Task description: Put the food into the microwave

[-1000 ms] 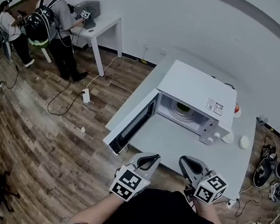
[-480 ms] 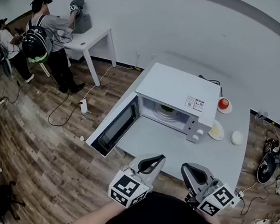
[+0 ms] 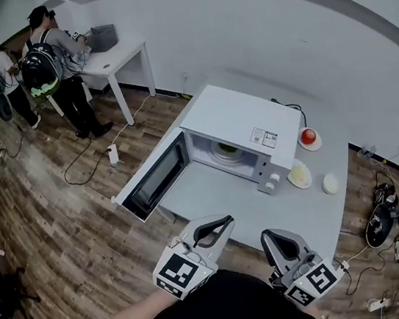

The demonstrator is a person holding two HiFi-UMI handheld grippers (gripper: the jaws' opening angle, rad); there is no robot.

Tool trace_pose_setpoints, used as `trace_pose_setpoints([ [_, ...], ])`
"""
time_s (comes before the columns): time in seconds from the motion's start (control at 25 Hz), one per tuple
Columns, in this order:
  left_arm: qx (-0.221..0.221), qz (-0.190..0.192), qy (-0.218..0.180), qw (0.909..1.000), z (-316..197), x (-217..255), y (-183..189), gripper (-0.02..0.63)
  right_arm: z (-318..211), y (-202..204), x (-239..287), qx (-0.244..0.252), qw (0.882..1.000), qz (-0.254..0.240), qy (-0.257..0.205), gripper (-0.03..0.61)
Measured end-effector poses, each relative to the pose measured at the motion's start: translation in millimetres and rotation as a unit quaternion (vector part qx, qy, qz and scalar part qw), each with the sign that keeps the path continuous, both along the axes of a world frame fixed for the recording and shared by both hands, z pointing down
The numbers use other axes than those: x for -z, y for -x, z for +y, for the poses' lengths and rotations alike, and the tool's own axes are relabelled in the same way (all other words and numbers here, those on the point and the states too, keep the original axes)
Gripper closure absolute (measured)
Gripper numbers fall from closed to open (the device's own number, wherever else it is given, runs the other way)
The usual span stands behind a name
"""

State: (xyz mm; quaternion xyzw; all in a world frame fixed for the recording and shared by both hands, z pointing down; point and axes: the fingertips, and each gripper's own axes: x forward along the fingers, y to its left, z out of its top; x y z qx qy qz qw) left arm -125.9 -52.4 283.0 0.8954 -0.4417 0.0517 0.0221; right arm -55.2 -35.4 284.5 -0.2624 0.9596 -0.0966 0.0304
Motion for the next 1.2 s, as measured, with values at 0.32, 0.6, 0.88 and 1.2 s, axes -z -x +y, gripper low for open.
trace_pose_setpoints([
  [0.32, -0.015, -0.004, -0.014, 0.9998, 10, 14, -2, 0.594, 5, -18, 31, -0.026, 0.999, -0.026, -0.028, 0.565],
  [0.6, -0.029, -0.007, -0.013, 0.9995, 15, 15, -7, 0.594, 13, -13, 28, -0.022, 0.999, -0.014, -0.038, 0.566],
  [0.88, -0.023, -0.01, -0.01, 0.9996, 16, 12, -3, 0.594, 9, -5, 18, -0.009, 1.0, -0.014, -0.025, 0.566],
  [1.2, -0.019, -0.007, -0.007, 0.9998, 11, 8, -4, 0.594, 5, -3, 10, 0.005, 1.0, -0.002, -0.016, 0.566],
])
